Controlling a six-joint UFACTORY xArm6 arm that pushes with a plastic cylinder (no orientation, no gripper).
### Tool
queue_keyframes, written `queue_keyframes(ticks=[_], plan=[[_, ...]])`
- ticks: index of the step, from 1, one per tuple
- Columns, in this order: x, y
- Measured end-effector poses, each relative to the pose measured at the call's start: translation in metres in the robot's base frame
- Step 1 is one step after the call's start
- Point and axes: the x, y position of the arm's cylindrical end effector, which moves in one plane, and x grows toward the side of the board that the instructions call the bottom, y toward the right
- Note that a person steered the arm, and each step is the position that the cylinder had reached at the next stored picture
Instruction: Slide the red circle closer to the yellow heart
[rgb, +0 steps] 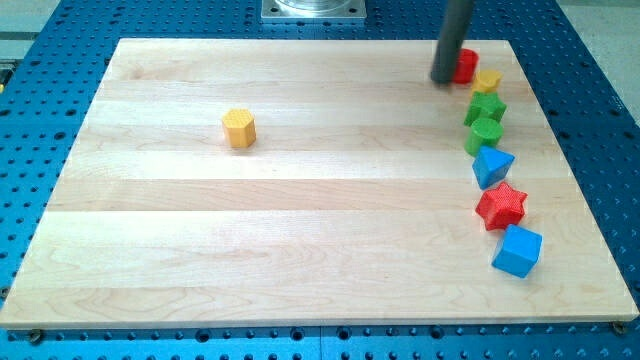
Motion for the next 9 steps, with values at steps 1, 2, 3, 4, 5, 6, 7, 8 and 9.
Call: queue_keyframes(ticks=[1, 2, 3, 4, 5, 6, 7, 8, 9], plan=[[-0.007, 0.015], [-0.017, -0.010], [-0.053, -0.016], [-0.082, 0.010], [-0.060, 0.013], [-0.067, 0.035], [-0.064, 0.057], [-0.061, 0.062], [-0.054, 0.053]])
